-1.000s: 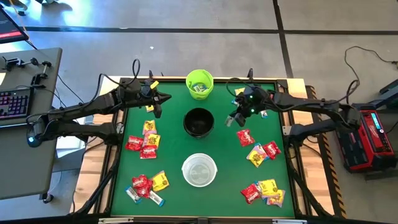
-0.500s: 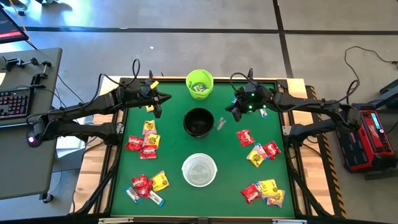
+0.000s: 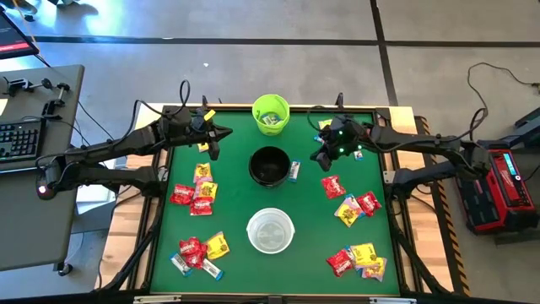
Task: Sort candy by brand, put in halloween buckets
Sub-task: Put the white chocolate into the green bucket
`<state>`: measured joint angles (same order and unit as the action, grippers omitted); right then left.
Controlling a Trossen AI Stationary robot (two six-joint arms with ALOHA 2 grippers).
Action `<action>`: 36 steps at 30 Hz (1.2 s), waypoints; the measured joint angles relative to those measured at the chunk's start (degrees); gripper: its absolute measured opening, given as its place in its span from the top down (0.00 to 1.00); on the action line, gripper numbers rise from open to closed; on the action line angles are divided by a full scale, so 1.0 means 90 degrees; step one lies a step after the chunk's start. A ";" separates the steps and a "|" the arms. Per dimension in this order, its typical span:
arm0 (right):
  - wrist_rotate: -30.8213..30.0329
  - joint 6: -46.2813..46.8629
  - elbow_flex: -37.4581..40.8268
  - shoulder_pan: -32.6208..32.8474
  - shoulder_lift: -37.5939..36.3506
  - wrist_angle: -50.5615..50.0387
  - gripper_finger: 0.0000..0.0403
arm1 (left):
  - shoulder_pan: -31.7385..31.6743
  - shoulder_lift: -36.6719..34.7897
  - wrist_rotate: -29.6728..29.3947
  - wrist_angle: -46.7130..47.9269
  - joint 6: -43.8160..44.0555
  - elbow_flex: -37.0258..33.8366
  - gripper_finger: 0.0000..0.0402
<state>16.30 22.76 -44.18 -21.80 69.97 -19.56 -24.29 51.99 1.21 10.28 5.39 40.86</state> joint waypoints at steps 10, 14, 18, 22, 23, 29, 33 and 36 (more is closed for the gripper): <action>-0.2063 0.2490 0.0000 0.1006 0.1219 0.0810 0.42 | -0.0001 0.0000 -0.0051 0.0000 0.0060 0.0000 1.00; -0.2509 0.3933 0.0000 0.1066 0.1783 0.0817 0.40 | -0.0001 0.0000 -0.0051 0.0017 0.0112 0.0000 1.00; -0.2583 0.4444 0.0000 0.1066 0.2187 0.0918 0.40 | -0.0001 0.0000 -0.0051 0.0018 0.0107 0.0000 1.00; -0.2646 0.4635 0.0000 0.1066 0.2424 0.1258 0.40 | 0.0001 0.0000 -0.0051 0.0023 0.0107 0.0000 1.00; -0.2648 0.4632 0.0000 0.1066 0.2480 0.1350 0.40 | -0.0001 0.0000 -0.0051 0.0023 0.0107 0.0000 1.00; -0.2677 0.4570 0.0000 0.0987 0.2771 0.1533 0.41 | -0.0001 0.0000 -0.0051 0.0027 0.0107 0.0000 1.00; -0.2747 0.4355 -0.0011 0.0956 0.2885 0.1516 0.47 | -0.0001 0.0000 -0.0051 0.0027 0.0109 0.0000 1.00; -0.2801 0.4247 -0.0012 0.0953 0.2917 0.1481 0.56 | -0.0001 0.0000 -0.0050 0.0027 0.0109 0.0000 1.00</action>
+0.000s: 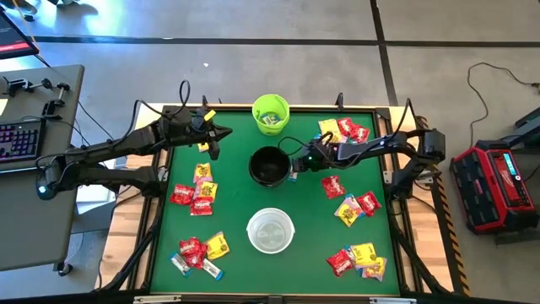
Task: Sort candy by brand, put in halloween buckets
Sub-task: Put the white chocolate into the green bucket
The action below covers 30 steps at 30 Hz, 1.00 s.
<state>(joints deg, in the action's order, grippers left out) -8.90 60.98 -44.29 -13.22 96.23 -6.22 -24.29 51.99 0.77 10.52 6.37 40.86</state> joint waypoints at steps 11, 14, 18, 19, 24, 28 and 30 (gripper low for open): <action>0.0462 -0.0566 0.0024 -0.0326 -0.0239 -0.0213 0.87 | 0.0000 0.0000 0.0001 0.0007 0.0044 0.0000 1.00; 0.0798 -0.0951 0.0018 -0.0349 -0.0479 0.0103 0.96 | 0.0000 0.0000 0.0001 0.0022 0.0058 0.0000 1.00; 0.1023 -0.0941 0.0016 -0.0320 -0.0418 0.0656 0.99 | 0.0000 0.0000 0.0001 0.0027 0.0058 0.0000 1.00; 0.1043 -0.0882 0.0010 -0.0317 -0.0352 0.0773 0.98 | 0.0000 0.0000 0.0001 0.0027 0.0058 0.0000 1.00; 0.1017 -0.0773 0.0016 -0.0322 -0.0008 0.0853 1.00 | 0.0000 0.0000 0.0004 0.0037 0.0058 0.0000 1.00; 0.1114 -0.0763 0.0015 -0.0322 0.0150 0.0813 1.00 | 0.0000 0.0000 0.0003 0.0044 0.0058 0.0000 1.00; 0.1138 -0.0743 0.0012 -0.0322 0.0151 0.0704 1.00 | 0.0000 0.0000 0.0003 0.0046 0.0058 0.0000 1.00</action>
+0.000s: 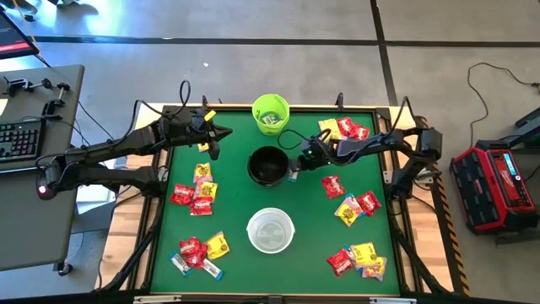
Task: Sort candy by brand, put in halloween buckets
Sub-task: Put the white chocolate into the green bucket
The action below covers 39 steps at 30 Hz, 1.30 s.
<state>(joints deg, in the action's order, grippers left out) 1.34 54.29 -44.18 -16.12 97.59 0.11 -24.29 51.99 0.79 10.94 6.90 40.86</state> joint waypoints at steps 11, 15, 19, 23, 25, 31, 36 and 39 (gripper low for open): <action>-0.0355 0.0405 0.0003 -0.0209 -0.0553 -0.1376 1.00 | 0.0000 0.0000 -0.0002 0.0007 0.0000 0.0000 1.00; -0.0506 0.0302 0.0007 -0.0368 -0.1072 -0.1758 1.00 | 0.0000 0.0000 -0.0002 0.0015 -0.0002 0.0000 1.00; -0.0246 -0.1016 0.0007 -0.0494 -0.1719 -0.1888 0.96 | 0.0001 0.0000 -0.0002 0.0015 -0.0007 0.0000 1.00; 0.0101 -0.3189 0.0007 -0.0486 -0.2248 -0.1942 0.85 | 0.0000 0.0000 -0.0002 0.0010 -0.0111 0.0000 1.00; 0.0381 -0.4084 0.0007 -0.0504 -0.2313 -0.2044 0.77 | 0.0000 0.0000 -0.0002 0.0010 -0.0112 0.0000 1.00; 0.0737 -0.5778 0.0007 -0.0679 -0.1916 -0.2307 0.56 | 0.0000 0.0000 -0.0001 0.0007 -0.0024 0.0000 1.00; 0.0936 -0.6349 0.0007 -0.0866 -0.1401 -0.1731 0.59 | 0.0002 0.0000 -0.0001 0.0003 -0.0007 0.0000 1.00; 0.0974 -0.6249 0.0005 -0.0935 -0.1149 -0.1220 0.73 | 0.0002 0.0000 -0.0001 0.0000 -0.0005 0.0000 1.00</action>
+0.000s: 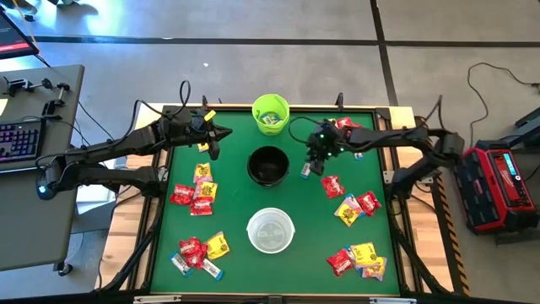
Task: Sort candy by brand, put in halloween buckets
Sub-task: Put the white chocolate into the green bucket
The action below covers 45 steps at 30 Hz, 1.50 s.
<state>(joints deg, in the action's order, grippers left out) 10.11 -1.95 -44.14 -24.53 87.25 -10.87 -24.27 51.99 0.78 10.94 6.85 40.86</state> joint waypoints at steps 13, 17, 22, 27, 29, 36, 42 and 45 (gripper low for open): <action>-0.0067 0.1162 -0.0005 -0.0362 0.0450 -0.0924 0.99 | 0.0000 0.0000 0.0001 0.0002 0.0007 0.0000 1.00; 0.0088 0.1952 -0.0005 -0.0360 0.0279 -0.1510 0.99 | 0.0010 0.0000 -0.0001 0.0014 0.0009 0.0000 1.00; 0.0346 0.2118 -0.0005 -0.0205 -0.0123 -0.1711 0.96 | 0.0012 0.0000 0.0002 0.0084 0.0005 0.0000 1.00; -0.0030 0.0881 -0.0005 -0.0048 -0.0785 -0.1525 0.81 | 0.0012 0.0000 0.0002 0.0152 0.0005 0.0000 1.00; 0.0136 0.0053 -0.0006 0.0118 -0.0933 -0.1561 0.73 | 0.0012 0.0000 0.0002 0.0155 0.0002 0.0000 1.00; 0.0240 -0.1655 -0.0005 0.0777 -0.0501 -0.1744 0.56 | 0.0012 0.0000 0.0002 0.0154 0.0056 0.0000 1.00; 0.0118 -0.1782 -0.0098 0.1132 -0.0105 -0.1364 0.51 | 0.0012 0.0002 0.0002 0.0163 0.0066 0.0000 1.00; -0.0275 -0.2238 -0.0303 0.1296 0.0020 -0.1333 0.50 | 0.0012 0.0002 0.0002 0.0169 0.0063 0.0000 1.00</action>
<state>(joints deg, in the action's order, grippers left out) 7.64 -22.09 -46.87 -12.86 87.43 -22.87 -24.16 52.01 0.80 12.46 7.42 40.86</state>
